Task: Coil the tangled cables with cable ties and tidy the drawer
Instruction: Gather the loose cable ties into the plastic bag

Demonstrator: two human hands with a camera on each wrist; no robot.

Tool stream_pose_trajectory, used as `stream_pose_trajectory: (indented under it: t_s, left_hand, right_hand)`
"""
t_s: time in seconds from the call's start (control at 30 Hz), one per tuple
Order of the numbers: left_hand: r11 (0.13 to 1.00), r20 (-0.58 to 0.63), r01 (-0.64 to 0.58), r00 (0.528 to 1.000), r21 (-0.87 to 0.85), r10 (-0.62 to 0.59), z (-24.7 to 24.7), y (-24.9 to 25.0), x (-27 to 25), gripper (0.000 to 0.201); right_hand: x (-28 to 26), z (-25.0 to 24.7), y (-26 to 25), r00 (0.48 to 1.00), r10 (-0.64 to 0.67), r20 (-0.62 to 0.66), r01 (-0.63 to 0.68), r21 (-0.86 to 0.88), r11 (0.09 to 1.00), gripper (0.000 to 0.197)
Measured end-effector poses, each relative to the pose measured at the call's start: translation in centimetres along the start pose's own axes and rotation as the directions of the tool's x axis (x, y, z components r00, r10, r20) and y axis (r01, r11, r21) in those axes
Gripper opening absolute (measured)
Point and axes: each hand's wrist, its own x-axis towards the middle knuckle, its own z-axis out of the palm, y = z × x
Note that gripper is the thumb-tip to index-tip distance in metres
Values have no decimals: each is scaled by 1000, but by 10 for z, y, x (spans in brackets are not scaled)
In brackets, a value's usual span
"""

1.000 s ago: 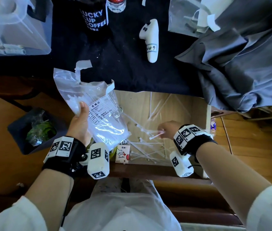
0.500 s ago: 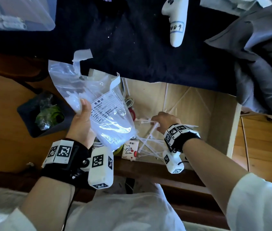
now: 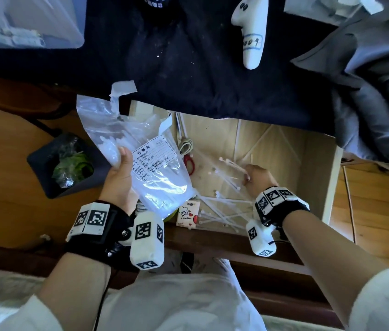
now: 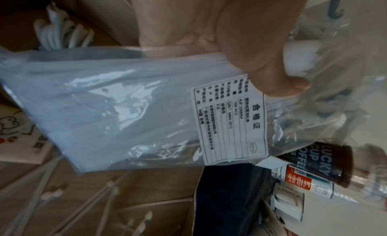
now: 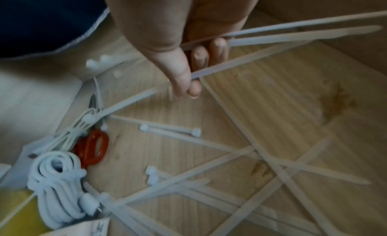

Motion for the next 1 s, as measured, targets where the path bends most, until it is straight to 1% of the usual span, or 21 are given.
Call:
stream_pose_trajectory:
  t_s: [0.03,0.07,0.13,0.17,0.23,0.33,0.4,0.47,0.57,0.7,0.87,1.0]
  left_hand:
    - [999,-15,-9,1000,32,9,1,0,0,89]
    - [998,-28,-3,1000,55,5,0,0,1,89]
    - [998,-40,36,999,54,-34,-1,0,3,105]
    - [998,-47,39,998,47,-37,-2,-1,5,110]
    - [999,-48,23,999,30,-21,2,1,3,111]
    - [1000,-13,-8,1000,21,8,8,3,0,101]
    - [1000,-4,2,1000,-14,-2,6,2,1,106]
    - [999,-9,2,1000,-33,-2,4,0,4,112]
    - [999,-11,5,1000,-47,-6,1,-5,6,114]
    - [999,-31,17,999,-40,-18,-2,-9,10,116]
    - [997,13,22,1000,-79,-21,-1,-7,8,114]
    - [996,17,20,1000,-91,-18,1,-6,6,111]
  right_hand:
    - [-6,-4,2,1000,30,-5,-30,58,998,7]
    - [-13,-7,3,998,59,2,-59,102,993,5]
    - [-20,-8,2,992,120,34,-124,121,985,7]
    - [-19,-7,0,987,153,50,-158,111,981,11]
    - [-12,0,-4,978,193,80,-199,69,978,19]
    - [0,15,-5,964,230,131,-227,-38,973,23]
    - [4,24,-5,950,276,148,-269,-70,961,26]
    - [6,30,-6,939,315,135,-307,-80,948,28]
    - [10,32,-5,943,312,117,-300,-108,948,27]
    - [13,33,-6,944,300,137,-277,-162,947,22]
    - [14,34,-8,946,294,134,-263,-208,942,24]
    - [14,31,-7,946,282,160,-248,-204,947,21]
